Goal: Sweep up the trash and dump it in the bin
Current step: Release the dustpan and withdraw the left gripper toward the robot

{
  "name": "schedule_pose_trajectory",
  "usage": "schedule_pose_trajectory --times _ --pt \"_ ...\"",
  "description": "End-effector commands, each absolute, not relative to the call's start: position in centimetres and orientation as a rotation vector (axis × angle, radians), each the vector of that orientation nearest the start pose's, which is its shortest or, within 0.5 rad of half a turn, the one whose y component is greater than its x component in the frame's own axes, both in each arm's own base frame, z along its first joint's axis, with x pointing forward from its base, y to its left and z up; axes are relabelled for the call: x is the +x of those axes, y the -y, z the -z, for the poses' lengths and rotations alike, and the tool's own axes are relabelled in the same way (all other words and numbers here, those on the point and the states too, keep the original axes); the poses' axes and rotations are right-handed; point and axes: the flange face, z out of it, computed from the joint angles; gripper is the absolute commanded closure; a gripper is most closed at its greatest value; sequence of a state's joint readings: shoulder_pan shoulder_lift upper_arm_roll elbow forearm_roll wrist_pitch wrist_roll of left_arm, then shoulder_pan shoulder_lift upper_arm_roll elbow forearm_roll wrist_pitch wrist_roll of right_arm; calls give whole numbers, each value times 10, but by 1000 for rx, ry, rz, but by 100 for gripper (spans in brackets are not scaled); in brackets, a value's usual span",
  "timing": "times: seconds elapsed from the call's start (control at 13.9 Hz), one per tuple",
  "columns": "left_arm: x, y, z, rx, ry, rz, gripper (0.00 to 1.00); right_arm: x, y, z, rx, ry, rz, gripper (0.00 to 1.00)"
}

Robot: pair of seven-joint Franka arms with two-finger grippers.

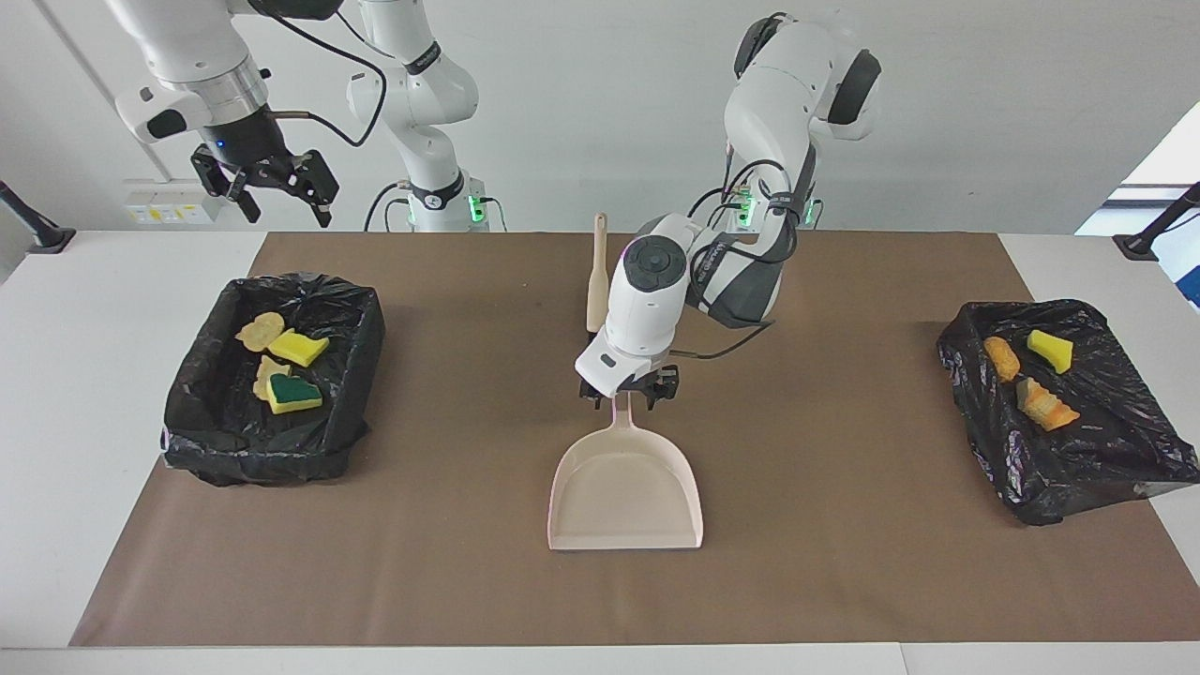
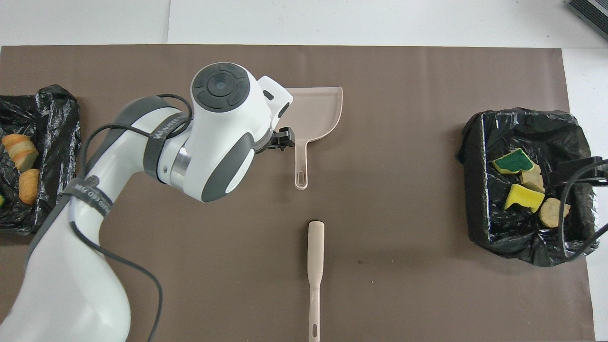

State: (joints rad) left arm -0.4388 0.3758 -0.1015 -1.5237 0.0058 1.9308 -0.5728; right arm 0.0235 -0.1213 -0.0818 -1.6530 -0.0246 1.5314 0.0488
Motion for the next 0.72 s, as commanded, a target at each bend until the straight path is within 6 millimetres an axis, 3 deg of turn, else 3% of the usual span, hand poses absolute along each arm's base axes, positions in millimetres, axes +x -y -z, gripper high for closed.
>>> schedule_pose_trajectory --times 0.0,0.22,0.5,0.65 --pt "544 260 -487 -3170 -15 38 0 505 31 -647 -3155 -136 2 0" --pt "524 191 -527 -3142 -183 15 0 505 29 -647 -3156 -131 2 0" --pt "520 125 -585 -3136 -264 27 0 505 25 -647 -3154 -126 0 0" --pt "519 105 -626 -3132 -327 -1 0 505 26 -647 -3154 -129 0 0"
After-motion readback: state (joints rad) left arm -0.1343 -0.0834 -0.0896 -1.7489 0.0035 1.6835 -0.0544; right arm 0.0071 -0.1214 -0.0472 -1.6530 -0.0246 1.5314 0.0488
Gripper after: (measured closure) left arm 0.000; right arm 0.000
